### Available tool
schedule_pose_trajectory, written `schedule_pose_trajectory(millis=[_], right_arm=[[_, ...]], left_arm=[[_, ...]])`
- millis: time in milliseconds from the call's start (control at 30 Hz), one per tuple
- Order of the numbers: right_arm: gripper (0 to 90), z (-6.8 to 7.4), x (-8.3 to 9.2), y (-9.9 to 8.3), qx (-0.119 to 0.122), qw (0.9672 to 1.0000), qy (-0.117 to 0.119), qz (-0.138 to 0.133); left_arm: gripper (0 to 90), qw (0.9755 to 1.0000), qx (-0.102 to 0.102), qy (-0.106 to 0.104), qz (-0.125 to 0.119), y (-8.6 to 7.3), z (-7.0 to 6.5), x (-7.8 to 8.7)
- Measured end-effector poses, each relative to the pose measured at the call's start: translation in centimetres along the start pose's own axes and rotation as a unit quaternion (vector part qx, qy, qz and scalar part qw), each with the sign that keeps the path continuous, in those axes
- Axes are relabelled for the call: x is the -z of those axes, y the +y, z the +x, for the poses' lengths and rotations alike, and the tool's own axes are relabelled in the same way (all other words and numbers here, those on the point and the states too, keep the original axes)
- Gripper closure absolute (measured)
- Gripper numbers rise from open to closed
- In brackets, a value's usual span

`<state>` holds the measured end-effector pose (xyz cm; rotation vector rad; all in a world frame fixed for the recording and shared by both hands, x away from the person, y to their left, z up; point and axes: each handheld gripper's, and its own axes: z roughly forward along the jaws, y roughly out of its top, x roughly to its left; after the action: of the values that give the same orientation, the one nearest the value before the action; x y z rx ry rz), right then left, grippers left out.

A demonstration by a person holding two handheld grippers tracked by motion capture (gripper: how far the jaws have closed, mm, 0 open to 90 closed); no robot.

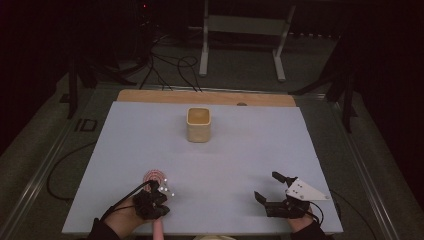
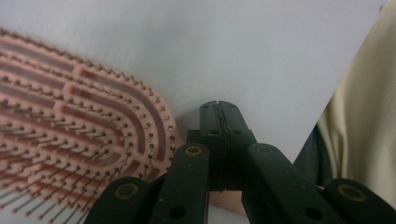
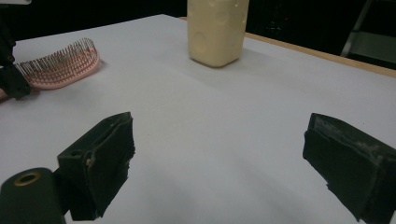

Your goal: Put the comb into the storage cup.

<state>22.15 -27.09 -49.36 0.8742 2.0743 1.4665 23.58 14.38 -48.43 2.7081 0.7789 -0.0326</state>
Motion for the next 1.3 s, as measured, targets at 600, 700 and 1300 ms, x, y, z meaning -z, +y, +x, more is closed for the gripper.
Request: schedule_pose_trajectory(millis=[600, 700, 1300], right_arm=[[8.6, 0.0, 0.0, 0.0, 0.001, 1.0000, -0.001, 0.003], [8.6, 0.0, -0.1, 0.0, 0.001, 1.0000, 0.000, 0.003], [8.6, 0.0, -0.1, 0.0, 0.001, 1.0000, -0.001, 0.001]], left_arm=[[90.0, 0.9950, 0.057, 0.064, 0.052, -4.7, 3.6, 2.6], [90.0, 0.9935, 0.065, 0.075, 0.056, -5.3, 4.1, 3.1], [90.0, 0.9868, 0.088, 0.123, 0.057, -7.4, 6.3, 5.6]])
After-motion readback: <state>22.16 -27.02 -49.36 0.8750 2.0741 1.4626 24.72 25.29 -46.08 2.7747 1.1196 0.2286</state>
